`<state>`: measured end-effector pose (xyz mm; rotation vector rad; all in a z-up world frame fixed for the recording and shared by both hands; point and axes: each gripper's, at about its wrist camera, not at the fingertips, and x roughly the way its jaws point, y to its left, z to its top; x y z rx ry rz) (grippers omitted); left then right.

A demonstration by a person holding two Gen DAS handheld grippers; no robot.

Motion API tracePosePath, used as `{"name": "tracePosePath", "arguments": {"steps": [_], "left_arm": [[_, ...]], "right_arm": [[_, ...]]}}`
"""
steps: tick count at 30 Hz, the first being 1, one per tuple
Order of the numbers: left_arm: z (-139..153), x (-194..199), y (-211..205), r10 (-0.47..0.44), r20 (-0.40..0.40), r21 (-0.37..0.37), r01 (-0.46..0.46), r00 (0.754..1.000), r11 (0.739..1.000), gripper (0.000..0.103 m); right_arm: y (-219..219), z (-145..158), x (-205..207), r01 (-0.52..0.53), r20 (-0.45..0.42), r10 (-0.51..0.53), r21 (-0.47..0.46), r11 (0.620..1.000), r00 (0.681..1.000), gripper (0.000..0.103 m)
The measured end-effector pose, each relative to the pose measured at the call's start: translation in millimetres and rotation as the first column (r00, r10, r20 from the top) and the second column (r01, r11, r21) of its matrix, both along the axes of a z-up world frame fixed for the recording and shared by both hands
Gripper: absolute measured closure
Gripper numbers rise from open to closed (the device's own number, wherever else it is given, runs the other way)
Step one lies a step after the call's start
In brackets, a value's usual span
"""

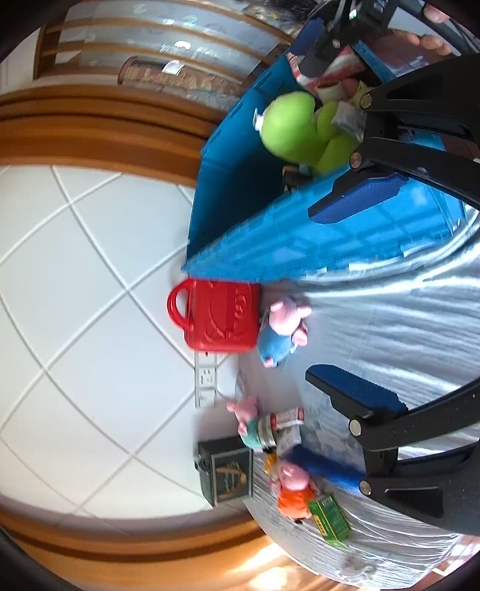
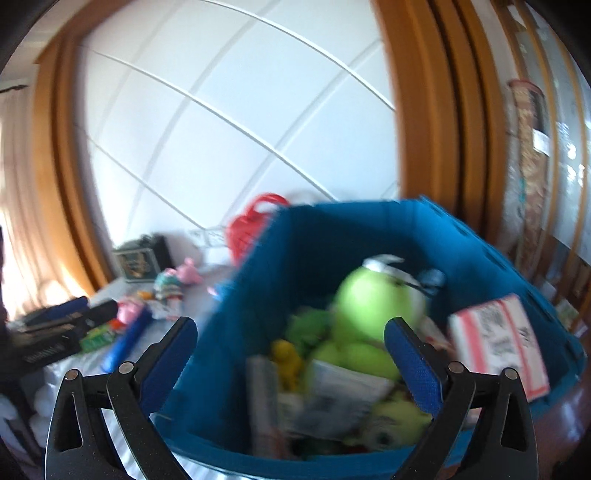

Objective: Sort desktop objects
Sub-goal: 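Return both grippers from the bin back over the bed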

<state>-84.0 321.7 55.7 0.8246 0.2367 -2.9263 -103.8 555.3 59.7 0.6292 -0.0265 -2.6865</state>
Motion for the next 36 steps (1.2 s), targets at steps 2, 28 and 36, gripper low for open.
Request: {"name": "tracePosePath", "arguments": {"steps": [2,28,36], "left_arm": [[-5,7,-29,0.032,0.002,0.012,-0.032,1.000,0.999,0.024],[-124,66,-398,0.289,0.246,0.030,-0.305,0.925,0.952,0.024],[-151,46,-435,0.363,0.328,-0.020,-0.378,0.872,0.926,0.024]], "right_arm": [[-26,4,6,-0.030,-0.019,0.030,0.013,0.999,0.999,0.000],[-323,-101,-47,-0.154,0.335,0.099,0.141,0.978,0.937,0.000],[-351,-147,-98,-0.228,0.413,0.144,0.162,0.960,0.899,0.000]]}}
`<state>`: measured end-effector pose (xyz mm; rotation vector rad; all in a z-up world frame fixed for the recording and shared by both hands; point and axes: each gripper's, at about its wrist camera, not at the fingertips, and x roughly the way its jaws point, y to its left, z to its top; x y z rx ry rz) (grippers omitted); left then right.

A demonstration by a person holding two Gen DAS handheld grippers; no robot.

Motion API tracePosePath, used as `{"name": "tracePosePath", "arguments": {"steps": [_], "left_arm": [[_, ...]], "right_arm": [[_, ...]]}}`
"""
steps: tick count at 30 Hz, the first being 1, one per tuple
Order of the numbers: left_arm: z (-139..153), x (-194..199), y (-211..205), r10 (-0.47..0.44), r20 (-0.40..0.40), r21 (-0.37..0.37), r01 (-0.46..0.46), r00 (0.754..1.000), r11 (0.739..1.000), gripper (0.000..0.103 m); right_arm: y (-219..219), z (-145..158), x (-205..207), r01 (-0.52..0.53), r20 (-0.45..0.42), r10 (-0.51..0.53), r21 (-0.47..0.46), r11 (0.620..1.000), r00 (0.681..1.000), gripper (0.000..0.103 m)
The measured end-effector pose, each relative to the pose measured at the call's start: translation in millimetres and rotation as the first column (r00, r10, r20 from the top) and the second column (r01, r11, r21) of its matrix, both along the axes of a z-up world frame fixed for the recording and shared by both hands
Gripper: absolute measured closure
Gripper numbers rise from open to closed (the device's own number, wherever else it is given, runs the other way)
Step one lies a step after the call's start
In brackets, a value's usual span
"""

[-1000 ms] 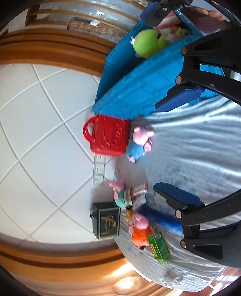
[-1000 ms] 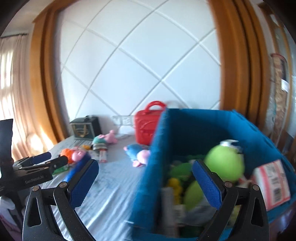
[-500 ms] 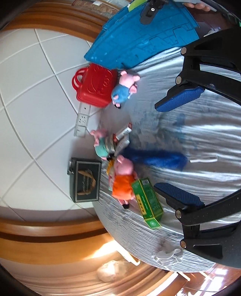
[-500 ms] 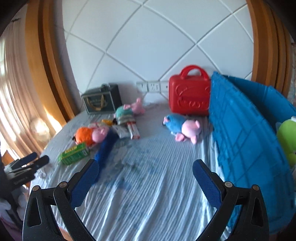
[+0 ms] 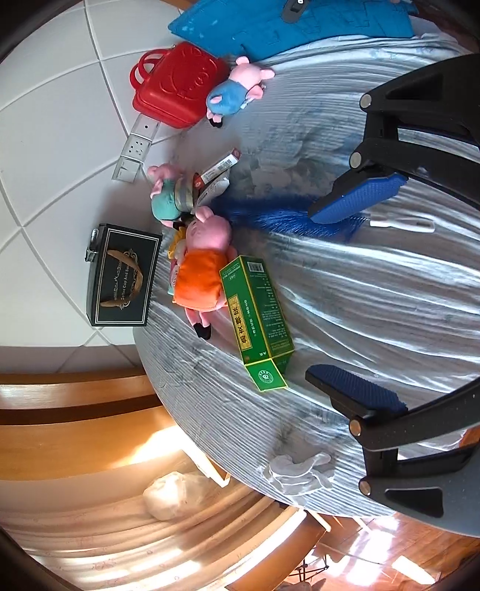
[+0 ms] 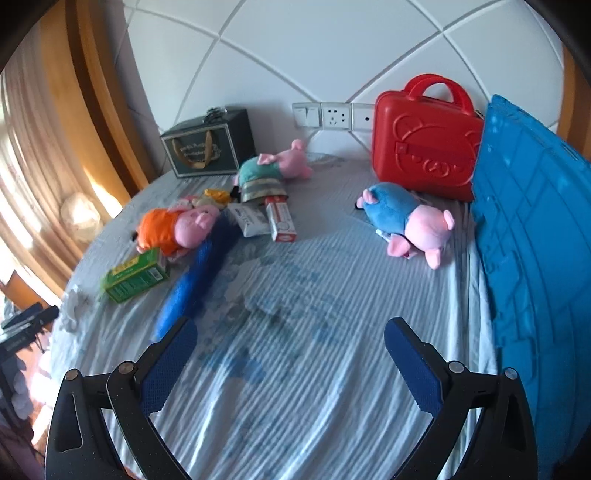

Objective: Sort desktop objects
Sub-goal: 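Return both grippers from the bin back over the bed, then grasp the green medicine box with the left gripper while the right grasps the ointment box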

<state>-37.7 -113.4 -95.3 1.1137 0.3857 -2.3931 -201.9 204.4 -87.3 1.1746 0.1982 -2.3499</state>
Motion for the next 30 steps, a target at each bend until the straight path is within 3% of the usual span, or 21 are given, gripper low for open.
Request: {"name": "tracePosePath", "arguments": {"steps": [4,8,13,17,22,25,27,28,30], "left_arm": [[-11,-25,-16,-0.023,0.038,-0.011,0.024,0.999,1.000,0.024],[-21,-52,-40,-0.080,0.051,0.018,0.079,0.995,0.997,0.024],[-46,-96,-79,-0.166,0.127,0.001,0.168,0.978,0.986,0.024],[-71,-132,-100,-0.245,0.204,0.000,0.251,0.948,0.968,0.024],[-103,-163,-97,-0.377,0.297,0.008,0.392,0.878,0.920,0.024],[-122,-181,-94,-0.408,0.331,0.032,0.422,0.851,0.906,0.024],[-133,-190,-95,-0.398,0.356,0.038,0.413,0.846,0.910,0.024],[-137,-196,-96,-0.374,0.364,0.005,0.400,0.853,0.917,0.024],[-136,-200,-103,-0.360,0.339,0.020,0.377,0.869,0.926,0.020]], "right_arm": [[-11,-14,-14,-0.018,0.051,0.017,0.014,1.000,0.999,0.000],[-25,-23,-26,0.012,0.053,-0.015,0.067,0.998,0.998,0.000],[-42,-37,-43,0.066,0.103,-0.074,0.082,0.994,0.992,0.000],[-59,-52,-60,0.090,0.142,-0.105,0.112,0.990,0.984,0.000],[-81,-72,-83,0.082,0.175,-0.110,0.158,0.984,0.978,0.000],[-96,-84,-102,0.056,0.196,-0.088,0.166,0.985,0.977,0.000],[-108,-94,-119,0.045,0.206,-0.081,0.177,0.983,0.975,0.000],[-112,-97,-124,0.040,0.209,-0.077,0.178,0.983,0.975,0.000],[-122,-105,-141,0.028,0.219,-0.066,0.176,0.984,0.973,0.000]]}}
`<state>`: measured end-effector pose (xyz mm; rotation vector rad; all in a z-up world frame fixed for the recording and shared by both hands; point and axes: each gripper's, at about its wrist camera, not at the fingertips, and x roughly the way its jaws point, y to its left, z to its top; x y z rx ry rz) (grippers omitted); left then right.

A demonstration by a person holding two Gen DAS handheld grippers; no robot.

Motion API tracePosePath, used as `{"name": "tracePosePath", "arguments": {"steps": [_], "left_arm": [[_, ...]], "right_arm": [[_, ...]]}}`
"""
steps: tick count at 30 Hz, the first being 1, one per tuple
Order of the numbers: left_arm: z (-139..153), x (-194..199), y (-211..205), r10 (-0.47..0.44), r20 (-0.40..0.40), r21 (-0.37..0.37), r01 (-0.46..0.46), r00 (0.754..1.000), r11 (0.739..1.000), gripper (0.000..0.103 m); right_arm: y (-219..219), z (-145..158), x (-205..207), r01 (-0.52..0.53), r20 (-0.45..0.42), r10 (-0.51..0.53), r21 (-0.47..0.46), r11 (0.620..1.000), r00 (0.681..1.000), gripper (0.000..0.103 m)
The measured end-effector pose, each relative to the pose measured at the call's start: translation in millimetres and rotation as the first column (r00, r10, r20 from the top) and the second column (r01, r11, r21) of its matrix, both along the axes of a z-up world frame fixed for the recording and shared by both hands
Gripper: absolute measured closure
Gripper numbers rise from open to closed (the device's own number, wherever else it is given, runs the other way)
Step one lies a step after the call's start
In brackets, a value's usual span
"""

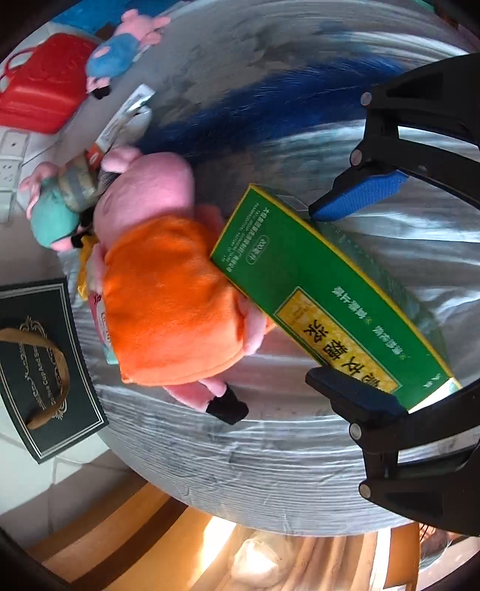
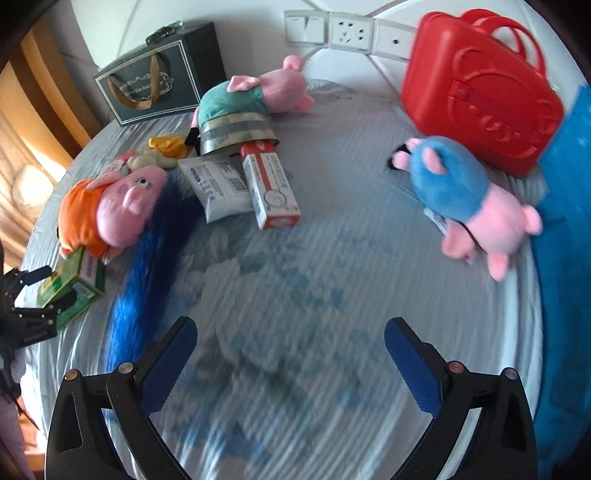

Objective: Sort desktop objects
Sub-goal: 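Grasp the green medicine box with the left gripper while the right grasps the ointment box, then lift both boxes and carry them toward the blue bin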

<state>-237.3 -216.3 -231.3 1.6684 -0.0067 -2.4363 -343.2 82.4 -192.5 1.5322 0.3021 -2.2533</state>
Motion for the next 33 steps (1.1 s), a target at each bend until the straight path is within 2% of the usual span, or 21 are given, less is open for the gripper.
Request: {"name": "tracePosePath", "arguments": {"steps": [3,6,9,12,13,14,16,18,20,22,23,25,27,33], "left_arm": [[0,-4,-21,0.109,-0.020,0.046,-0.108,0.994,0.993,0.018],[-5,-5,-40,0.233,-0.018,0.058,-0.232,0.972,0.971,0.017],[-18,-7,-47,0.277,0.011,0.099,-0.277,0.961,0.956,0.015],[-27,-13,-48,0.278,0.028,0.117,-0.279,0.960,0.953,0.014],[-30,-14,-48,0.278,0.033,0.118,-0.280,0.960,0.953,0.014],[-31,-16,-48,0.276,0.036,0.119,-0.279,0.960,0.953,0.015],[-32,-17,-48,0.269,0.033,0.125,-0.271,0.963,0.955,0.019],[-33,-19,-46,0.265,0.029,0.133,-0.267,0.964,0.955,0.026],[-34,-20,-45,0.270,0.028,0.131,-0.272,0.962,0.953,0.037],[-35,-21,-46,0.285,0.028,0.150,-0.286,0.958,0.946,0.042],[-34,-21,-47,0.293,0.030,0.155,-0.294,0.956,0.943,0.043],[-33,-18,-47,0.310,0.036,0.155,-0.312,0.950,0.937,0.044],[-32,-12,-45,0.323,0.041,0.161,-0.325,0.946,0.932,0.044],[-27,21,-31,0.336,0.039,0.195,-0.337,0.941,0.921,0.044]], "right_arm": [[-13,-10,-29,-0.003,0.003,0.003,0.006,1.000,1.000,0.000],[-27,-21,-60,-0.013,0.020,0.013,-0.004,1.000,1.000,0.000],[-43,-34,-89,-0.023,0.053,0.023,-0.009,1.000,0.998,0.000],[-60,-48,-112,-0.027,0.083,0.025,0.012,1.000,0.996,0.001],[-64,-51,-116,-0.030,0.092,0.028,0.015,0.999,0.995,0.010],[-70,-56,-122,-0.032,0.107,0.029,0.022,0.999,0.994,0.025],[-76,-61,-128,-0.041,0.119,0.037,0.031,0.999,0.992,0.038],[-83,-68,-132,-0.054,0.131,0.049,0.041,0.998,0.990,0.039],[-89,-74,-134,-0.066,0.151,0.061,0.026,0.998,0.987,0.039],[-93,-79,-136,-0.062,0.152,0.056,0.037,0.997,0.987,0.042],[-94,-80,-136,-0.059,0.155,0.053,0.035,0.998,0.987,0.052],[-94,-78,-131,-0.053,0.151,0.047,0.040,0.998,0.987,0.056],[-92,-76,-118,-0.100,0.157,0.089,0.061,0.993,0.983,0.057],[-59,-73,-56,-0.105,0.147,0.088,0.111,0.988,0.985,0.058]]}}
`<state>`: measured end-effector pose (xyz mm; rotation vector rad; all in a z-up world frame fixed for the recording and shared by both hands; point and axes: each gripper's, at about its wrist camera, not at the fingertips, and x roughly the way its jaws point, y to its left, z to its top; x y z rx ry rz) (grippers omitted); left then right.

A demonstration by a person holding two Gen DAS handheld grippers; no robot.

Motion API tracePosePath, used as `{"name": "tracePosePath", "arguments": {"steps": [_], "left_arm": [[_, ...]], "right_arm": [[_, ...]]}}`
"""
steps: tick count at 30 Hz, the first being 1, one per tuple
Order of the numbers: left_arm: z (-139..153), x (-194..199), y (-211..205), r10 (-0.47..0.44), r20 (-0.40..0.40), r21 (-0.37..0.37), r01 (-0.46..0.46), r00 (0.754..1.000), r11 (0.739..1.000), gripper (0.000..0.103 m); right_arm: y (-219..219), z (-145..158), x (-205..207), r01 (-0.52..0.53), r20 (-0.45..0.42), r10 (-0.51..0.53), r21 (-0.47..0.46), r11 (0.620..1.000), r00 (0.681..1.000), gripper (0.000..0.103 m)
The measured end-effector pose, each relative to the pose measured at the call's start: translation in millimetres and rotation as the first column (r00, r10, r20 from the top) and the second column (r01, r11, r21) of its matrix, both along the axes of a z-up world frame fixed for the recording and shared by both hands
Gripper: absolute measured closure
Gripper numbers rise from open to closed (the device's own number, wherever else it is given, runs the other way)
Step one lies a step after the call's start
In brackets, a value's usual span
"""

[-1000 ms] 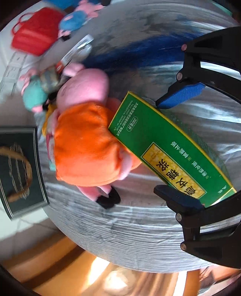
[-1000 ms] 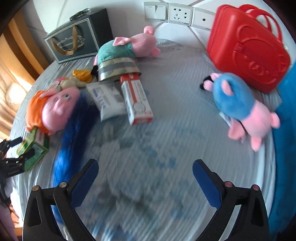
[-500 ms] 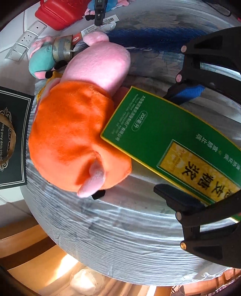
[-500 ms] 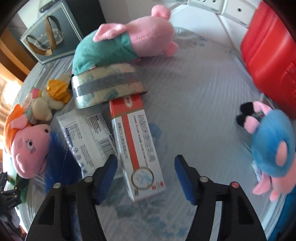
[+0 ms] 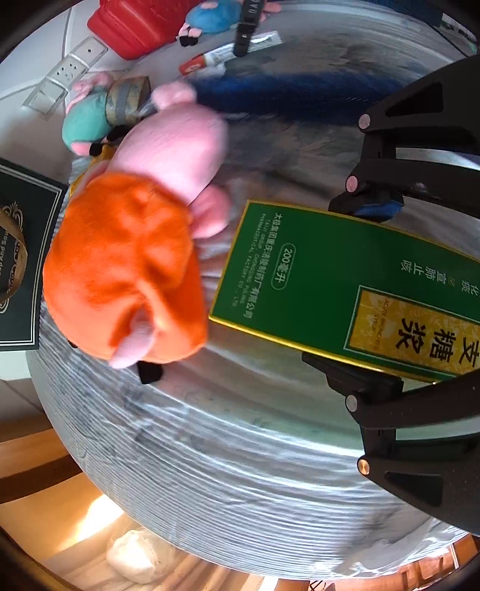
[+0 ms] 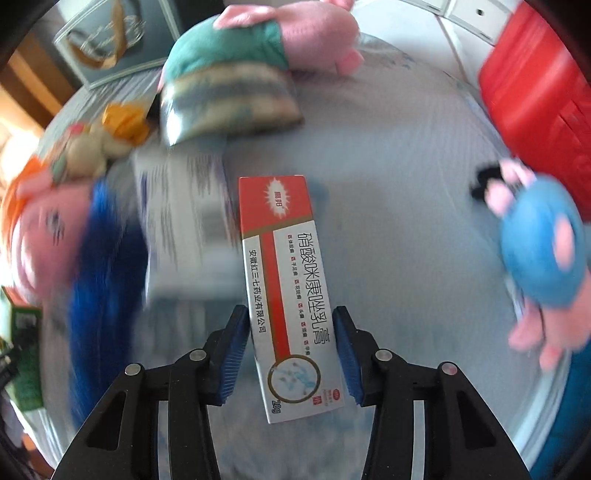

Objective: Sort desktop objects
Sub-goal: 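Lift both boxes and carry them toward the blue bin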

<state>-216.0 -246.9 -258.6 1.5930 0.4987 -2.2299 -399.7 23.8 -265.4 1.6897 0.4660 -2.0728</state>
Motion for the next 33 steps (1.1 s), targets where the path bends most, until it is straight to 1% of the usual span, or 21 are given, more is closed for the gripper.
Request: {"name": "tracePosePath", "arguments": {"steps": [5,7,8,10,13,16,18,21,22,23,25,27,28,30,33], "left_arm": [[15,34,29,-0.022,-0.025,-0.026,0.021,0.999,0.999,0.046],[24,47,41,-0.032,-0.040,-0.056,0.030,0.999,0.998,0.047],[28,53,46,-0.037,-0.047,-0.066,0.034,0.998,0.997,0.048],[32,62,55,-0.046,-0.049,-0.061,0.043,0.998,0.997,0.048],[33,76,61,-0.053,-0.036,-0.047,0.051,0.998,0.998,0.048],[22,90,64,-0.035,0.004,-0.025,0.035,0.999,0.999,0.048],[12,96,64,-0.024,0.037,-0.008,0.024,0.999,1.000,0.047],[-1,112,69,-0.018,0.077,-0.001,0.018,0.997,1.000,0.047],[-4,115,70,-0.016,0.089,0.002,0.016,0.996,1.000,0.047],[-8,119,72,-0.021,0.099,0.007,0.021,0.995,1.000,0.047],[-16,126,75,-0.019,0.118,0.008,0.018,0.993,1.000,0.048],[-15,131,81,-0.034,0.104,-0.022,0.036,0.994,0.999,0.047],[-15,134,84,-0.041,0.104,-0.021,0.043,0.994,0.999,0.050],[-10,140,90,-0.041,0.082,-0.027,0.043,0.996,0.999,0.050],[9,148,104,-0.050,0.033,-0.069,0.052,0.998,0.996,0.050]], "right_arm": [[36,6,63,0.028,-0.024,-0.028,-0.006,1.000,0.999,0.058],[48,9,88,0.040,-0.021,-0.041,-0.024,0.999,0.999,0.058],[54,9,102,0.049,-0.011,-0.049,-0.037,0.998,0.999,0.058],[64,5,124,0.071,0.017,-0.070,-0.041,0.997,0.997,0.059],[75,-3,149,0.079,0.054,-0.078,-0.011,0.997,0.996,0.059],[81,-8,165,0.078,0.085,-0.076,-0.017,0.997,0.993,0.059],[81,-8,170,0.072,0.080,-0.070,-0.022,0.997,0.994,0.057],[84,-8,171,0.089,0.073,-0.085,-0.041,0.995,0.994,0.050],[93,-8,171,0.092,0.070,-0.088,-0.048,0.995,0.994,0.046],[99,-8,166,0.092,0.063,-0.089,-0.051,0.994,0.994,0.044],[94,-7,165,0.088,0.039,-0.086,-0.044,0.995,0.996,0.044],[90,-7,170,0.069,0.005,-0.069,-0.019,0.997,0.998,0.046],[89,-6,172,0.062,-0.007,-0.062,-0.011,0.998,0.998,0.059],[90,-2,179,0.058,-0.012,-0.058,-0.028,0.998,0.998,0.061],[96,9,194,0.051,-0.041,-0.054,-0.054,0.997,0.998,0.062]]}}
